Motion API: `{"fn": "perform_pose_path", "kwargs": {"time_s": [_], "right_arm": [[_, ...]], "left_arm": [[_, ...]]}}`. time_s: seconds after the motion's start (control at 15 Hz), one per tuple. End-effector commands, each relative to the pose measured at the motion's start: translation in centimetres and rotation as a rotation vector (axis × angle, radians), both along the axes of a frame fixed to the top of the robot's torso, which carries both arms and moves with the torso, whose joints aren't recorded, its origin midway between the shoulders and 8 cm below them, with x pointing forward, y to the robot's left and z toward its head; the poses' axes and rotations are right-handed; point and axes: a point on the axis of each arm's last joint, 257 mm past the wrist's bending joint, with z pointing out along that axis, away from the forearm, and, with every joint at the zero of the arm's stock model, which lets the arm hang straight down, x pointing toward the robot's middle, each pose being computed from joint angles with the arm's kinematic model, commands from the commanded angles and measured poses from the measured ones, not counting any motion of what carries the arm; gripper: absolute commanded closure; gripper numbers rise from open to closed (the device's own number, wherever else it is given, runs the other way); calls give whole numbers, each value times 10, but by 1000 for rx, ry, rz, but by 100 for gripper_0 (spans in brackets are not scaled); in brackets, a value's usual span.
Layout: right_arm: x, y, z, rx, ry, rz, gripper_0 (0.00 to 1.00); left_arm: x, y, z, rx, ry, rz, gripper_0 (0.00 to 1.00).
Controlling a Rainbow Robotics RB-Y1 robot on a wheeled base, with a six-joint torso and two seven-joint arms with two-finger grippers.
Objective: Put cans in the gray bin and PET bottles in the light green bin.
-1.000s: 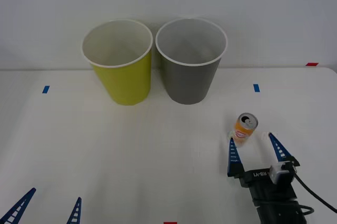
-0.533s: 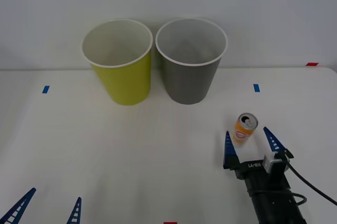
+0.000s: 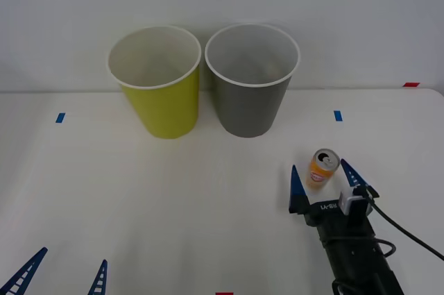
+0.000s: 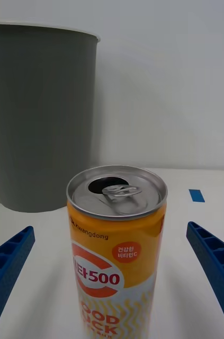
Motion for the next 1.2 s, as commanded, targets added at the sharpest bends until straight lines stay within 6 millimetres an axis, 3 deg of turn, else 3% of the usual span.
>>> {"fn": "perform_pose_path", "kwargs": {"time_s": [0.07,0.93,1.0,1.07,1.13,1.2], "right_arm": [[6,2,1,-4,5,0,0],[16,-4,7,-19,-1,-20,0],[16,-4,7,-20,-1,-20,4],[15,-6,6,-21,1,-23,50],[15,-6,7,-23,0,-23,76],[15,-7,6,-23,1,-25,88]], "left_arm": [[0,0,0,0,0,0,0],[0,0,0,0,0,0,0],[0,0,0,0,0,0,0],[0,0,0,0,0,0,0],[0,0,0,0,0,0,0],[0,0,0,0,0,0,0]]}}
